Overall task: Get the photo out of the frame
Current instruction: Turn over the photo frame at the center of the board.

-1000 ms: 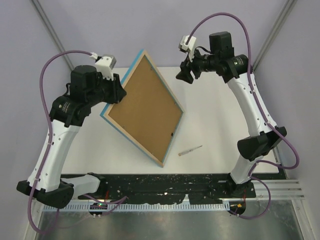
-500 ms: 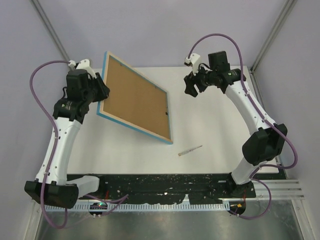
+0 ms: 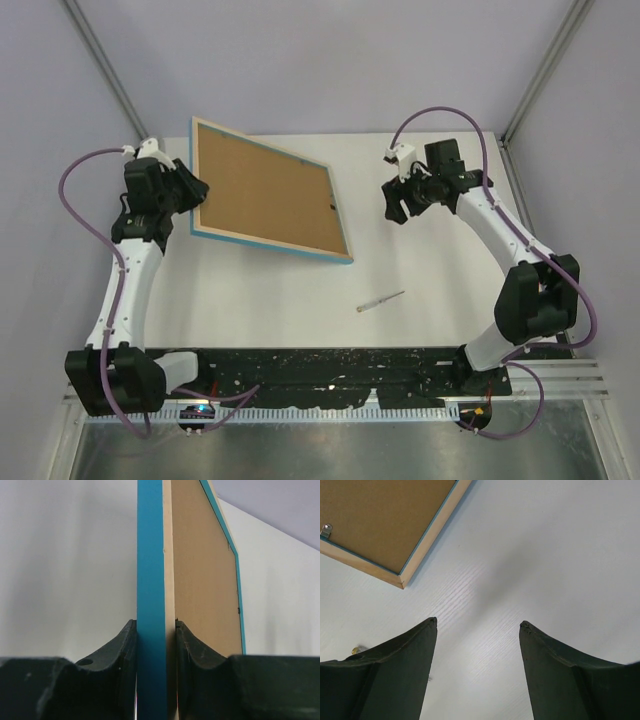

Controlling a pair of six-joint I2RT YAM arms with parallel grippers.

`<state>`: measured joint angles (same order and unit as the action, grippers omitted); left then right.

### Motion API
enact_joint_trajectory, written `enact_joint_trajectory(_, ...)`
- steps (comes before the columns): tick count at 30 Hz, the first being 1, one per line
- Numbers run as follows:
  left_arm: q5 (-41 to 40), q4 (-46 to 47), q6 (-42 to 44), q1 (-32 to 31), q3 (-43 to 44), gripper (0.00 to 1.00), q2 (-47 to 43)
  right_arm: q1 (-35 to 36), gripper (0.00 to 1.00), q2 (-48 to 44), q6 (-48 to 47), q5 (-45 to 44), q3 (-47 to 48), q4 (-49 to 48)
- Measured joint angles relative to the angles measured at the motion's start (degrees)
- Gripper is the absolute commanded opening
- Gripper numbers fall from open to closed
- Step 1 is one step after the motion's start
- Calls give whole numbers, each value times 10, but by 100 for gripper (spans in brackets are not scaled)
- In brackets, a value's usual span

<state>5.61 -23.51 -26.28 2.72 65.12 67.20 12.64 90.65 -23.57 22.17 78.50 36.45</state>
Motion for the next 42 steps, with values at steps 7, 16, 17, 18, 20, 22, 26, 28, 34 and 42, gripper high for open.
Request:
enact_joint_trajectory(7, 84, 68, 8, 21, -17, 0, 73, -13, 71, -10, 14, 2, -56, -23)
enact_joint_trajectory(16, 150, 110, -3, 22, -77, 0, 117, -18, 71, -16, 19, -3, -61, -35)
enact_joint_trajectory(17, 154, 112, -3, 22, -79, 0, 121, -18, 71, -19, 20, -6, -61, -35)
enact_joint_trajectory(18, 156, 114, -4, 22, -81, 0, 123, -18, 71, -22, 22, -9, -61, -35)
enact_joint_trajectory(20, 161, 121, -5, 23, -85, 0, 132, -18, 71, -28, 25, -17, -61, -35)
enact_joint_trajectory(22, 165, 129, -6, 22, -90, 0, 141, -18, 71, -31, 29, -27, -61, -35)
enact_joint_trajectory(26, 169, 139, -8, 20, -96, 0, 160, -18, 71, -33, 45, -40, -74, -53)
enact_joint_trajectory(28, 169, 141, -8, 18, -99, 2, 165, -18, 70, -32, 57, -46, -87, -62)
enact_joint_trajectory(34, 166, 146, -8, 8, -104, 9, 179, -18, 70, 1, 87, -58, -114, -94)
enact_joint_trajectory(42, 165, 150, -7, 3, -106, 15, 207, -18, 70, 35, 111, -82, -138, -132)
